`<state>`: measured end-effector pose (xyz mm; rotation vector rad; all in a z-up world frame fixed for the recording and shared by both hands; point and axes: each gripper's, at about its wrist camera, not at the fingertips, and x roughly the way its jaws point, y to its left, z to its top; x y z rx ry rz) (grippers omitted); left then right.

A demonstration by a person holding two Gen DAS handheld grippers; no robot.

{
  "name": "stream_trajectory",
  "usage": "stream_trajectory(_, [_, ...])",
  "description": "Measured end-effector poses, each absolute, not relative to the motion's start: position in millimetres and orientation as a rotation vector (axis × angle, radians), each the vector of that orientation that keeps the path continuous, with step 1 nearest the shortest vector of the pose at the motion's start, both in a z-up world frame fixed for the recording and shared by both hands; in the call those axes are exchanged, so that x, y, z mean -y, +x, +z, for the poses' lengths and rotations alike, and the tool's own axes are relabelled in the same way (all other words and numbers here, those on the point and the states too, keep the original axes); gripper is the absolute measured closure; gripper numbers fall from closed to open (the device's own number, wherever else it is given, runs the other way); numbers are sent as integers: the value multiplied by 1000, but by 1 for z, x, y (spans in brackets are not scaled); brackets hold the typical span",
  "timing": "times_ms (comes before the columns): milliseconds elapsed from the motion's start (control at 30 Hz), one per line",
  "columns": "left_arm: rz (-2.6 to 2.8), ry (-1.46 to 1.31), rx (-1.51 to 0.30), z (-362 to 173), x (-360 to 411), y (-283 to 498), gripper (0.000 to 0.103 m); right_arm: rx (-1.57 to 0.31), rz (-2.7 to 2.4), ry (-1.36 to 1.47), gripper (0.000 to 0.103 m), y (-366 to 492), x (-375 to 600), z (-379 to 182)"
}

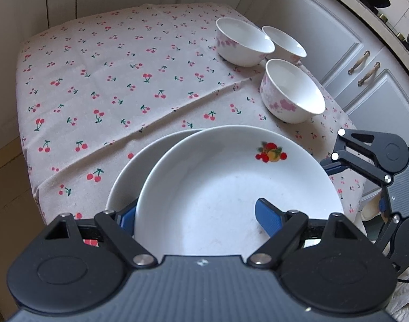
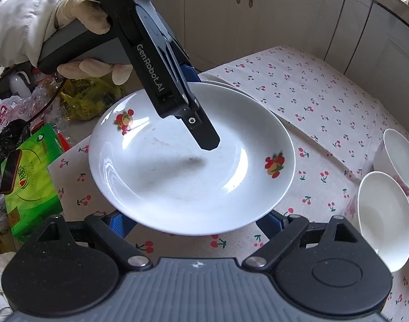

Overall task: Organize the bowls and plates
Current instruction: 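Lower the fruit-decal plate onto the stack and open the left tool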

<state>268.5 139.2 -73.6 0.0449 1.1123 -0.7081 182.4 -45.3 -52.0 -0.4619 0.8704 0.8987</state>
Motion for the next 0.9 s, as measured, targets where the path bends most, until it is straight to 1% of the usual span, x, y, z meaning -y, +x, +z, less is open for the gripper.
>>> stream_trajectory(400, [-707,167,-1156,-74,-132,264,15,-877,885,-444,8,176,46,-48])
stream_trajectory(900, [-692,199,-1169,-72,-133,261,14,-876,884,-411,7,174,47,-46])
